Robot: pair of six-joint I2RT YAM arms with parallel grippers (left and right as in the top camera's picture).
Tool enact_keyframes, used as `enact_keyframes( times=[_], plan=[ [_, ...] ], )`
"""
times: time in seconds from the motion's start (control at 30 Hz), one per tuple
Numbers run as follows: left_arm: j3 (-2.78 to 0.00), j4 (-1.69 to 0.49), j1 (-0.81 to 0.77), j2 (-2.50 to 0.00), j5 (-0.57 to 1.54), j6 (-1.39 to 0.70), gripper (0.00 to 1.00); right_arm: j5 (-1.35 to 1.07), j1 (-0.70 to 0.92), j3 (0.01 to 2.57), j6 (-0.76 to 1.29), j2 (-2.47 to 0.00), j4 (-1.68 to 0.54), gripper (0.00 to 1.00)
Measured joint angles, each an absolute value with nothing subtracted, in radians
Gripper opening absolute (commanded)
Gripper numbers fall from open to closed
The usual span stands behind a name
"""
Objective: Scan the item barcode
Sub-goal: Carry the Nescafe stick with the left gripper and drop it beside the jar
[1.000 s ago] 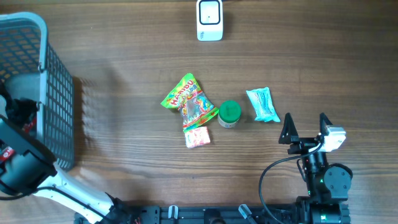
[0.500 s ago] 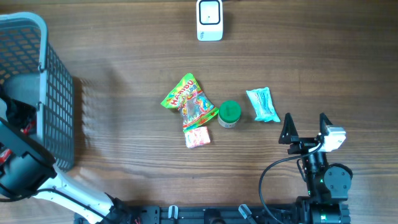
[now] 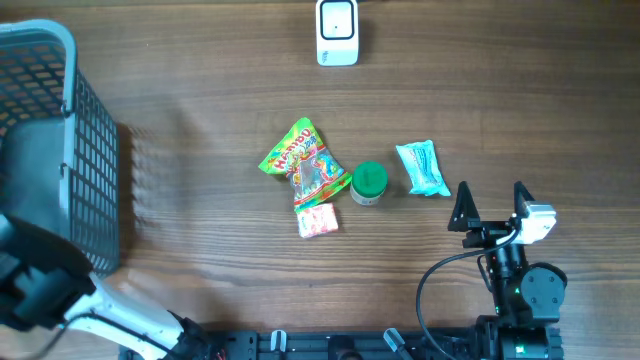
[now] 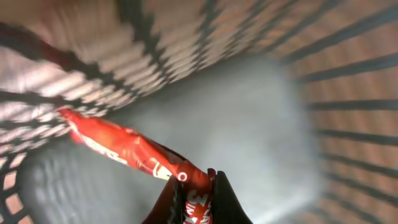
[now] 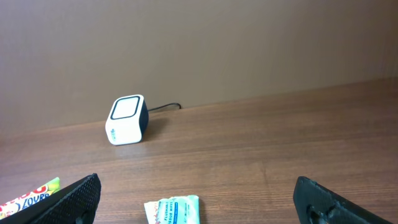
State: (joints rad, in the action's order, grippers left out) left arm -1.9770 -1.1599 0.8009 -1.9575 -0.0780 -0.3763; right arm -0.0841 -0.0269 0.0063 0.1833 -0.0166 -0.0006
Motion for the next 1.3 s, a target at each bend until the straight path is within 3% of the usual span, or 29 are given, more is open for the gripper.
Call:
enact_keyframes(
  times=[0.13, 0.33, 0.5, 0.67, 0.8, 1.03, 1.13, 1.27, 1.3],
  plan=[
    [-2.091, -1.106, 0.801, -1.728, 0.088, -0.392, 0.04, -0.084, -0.027, 0.006, 0.183, -0.017, -0.001, 1.00],
    [-2.096, -1.004, 0.727, -1.536, 0.530, -0.457, 0.04, -0.084, -0.027, 0.006, 0.183, -0.017, -0.001, 1.00],
    [-2.094, -1.211, 0.341, -1.501, 0.635, -0.358, 0.04, -0.084, -0.027, 0.006, 0.183, -0.017, 0.000, 1.00],
    [-1.925, -1.231, -0.102, -1.525, 0.480, -0.255, 0.04, -0.084, -0.027, 0.006, 0.183, -0.018, 0.000, 1.00],
    [-1.613, -0.909, -0.349, -1.546, 0.452, -0.237, 0.04, -0.084, -0.027, 0.006, 0.183, -0.017, -0.001, 1.00],
    [-1.163, -0.168, -0.646, -1.553, 0.556, -0.213, 0.04, -0.084, -0.027, 0.006, 0.183, -0.018, 0.000, 1.00],
    [-1.019, -0.021, -0.732, -1.554, 0.575, -0.176, 0.04, -0.084, -0.027, 0.006, 0.183, -0.017, -0.001, 1.00],
    [-0.972, -0.022, -0.780, -1.607, 0.578, -0.142, 0.04, -0.084, -0.027, 0.006, 0.183, -0.018, -0.001, 1.00],
    [-0.972, -0.021, -0.785, -1.626, 0.578, -0.135, 0.52, -0.084, -0.027, 0.006, 0.183, -0.018, -0.001, 1.00]
  ],
)
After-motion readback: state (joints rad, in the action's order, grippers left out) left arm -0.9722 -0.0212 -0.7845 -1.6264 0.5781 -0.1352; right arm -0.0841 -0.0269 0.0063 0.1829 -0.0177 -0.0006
